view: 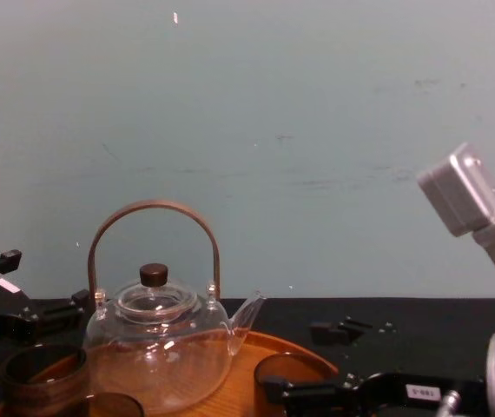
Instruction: Pick up the glass from the table and place it on the tray.
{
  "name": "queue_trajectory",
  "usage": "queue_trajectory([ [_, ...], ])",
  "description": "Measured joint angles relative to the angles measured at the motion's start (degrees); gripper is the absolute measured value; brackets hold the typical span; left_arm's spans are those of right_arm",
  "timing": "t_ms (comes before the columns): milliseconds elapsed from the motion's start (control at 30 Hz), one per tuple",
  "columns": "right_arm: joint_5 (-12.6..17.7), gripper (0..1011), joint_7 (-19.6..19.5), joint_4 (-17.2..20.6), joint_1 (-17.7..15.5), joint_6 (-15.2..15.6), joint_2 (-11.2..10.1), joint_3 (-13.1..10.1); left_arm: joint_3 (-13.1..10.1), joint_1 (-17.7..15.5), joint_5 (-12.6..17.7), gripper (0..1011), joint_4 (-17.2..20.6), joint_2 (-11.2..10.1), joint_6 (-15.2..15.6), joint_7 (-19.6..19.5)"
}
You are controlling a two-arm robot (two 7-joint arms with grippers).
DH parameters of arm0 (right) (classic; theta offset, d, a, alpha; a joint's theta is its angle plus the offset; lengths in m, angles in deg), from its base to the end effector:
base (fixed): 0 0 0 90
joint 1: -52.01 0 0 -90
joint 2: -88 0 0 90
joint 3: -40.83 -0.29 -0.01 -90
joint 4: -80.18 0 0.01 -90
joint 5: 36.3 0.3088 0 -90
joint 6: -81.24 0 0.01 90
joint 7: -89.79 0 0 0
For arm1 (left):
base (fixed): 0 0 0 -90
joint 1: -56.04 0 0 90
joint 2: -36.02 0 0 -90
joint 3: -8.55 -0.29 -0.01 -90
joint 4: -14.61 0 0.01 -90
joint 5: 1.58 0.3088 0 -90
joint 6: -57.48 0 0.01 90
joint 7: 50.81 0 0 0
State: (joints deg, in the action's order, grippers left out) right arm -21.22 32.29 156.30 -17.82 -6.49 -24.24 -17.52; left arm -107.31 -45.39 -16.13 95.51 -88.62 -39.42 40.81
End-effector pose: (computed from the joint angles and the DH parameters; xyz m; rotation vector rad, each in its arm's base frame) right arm 0.3951 0.0115 -0.2933 -0.2838 -0.0479 -0.5986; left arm 0.3581 0.0827 -0.3023 0.3045 -0.2849 1.2480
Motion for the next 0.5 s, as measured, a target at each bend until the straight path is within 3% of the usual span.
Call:
queue_trajectory([
  [300, 1.9, 1002, 0.0, 3.0, -3.0, -1.3, -2.4, -1.7, 0.0, 0.0, 0.0, 1001, 0.0, 0.0, 0.0, 0.0],
  [500, 3.3, 1002, -1.1, 4.1, -5.8, -2.9, -4.4, -4.2, 0.0, 0.0, 0.0, 1001, 0.0, 0.0, 0.0, 0.0],
])
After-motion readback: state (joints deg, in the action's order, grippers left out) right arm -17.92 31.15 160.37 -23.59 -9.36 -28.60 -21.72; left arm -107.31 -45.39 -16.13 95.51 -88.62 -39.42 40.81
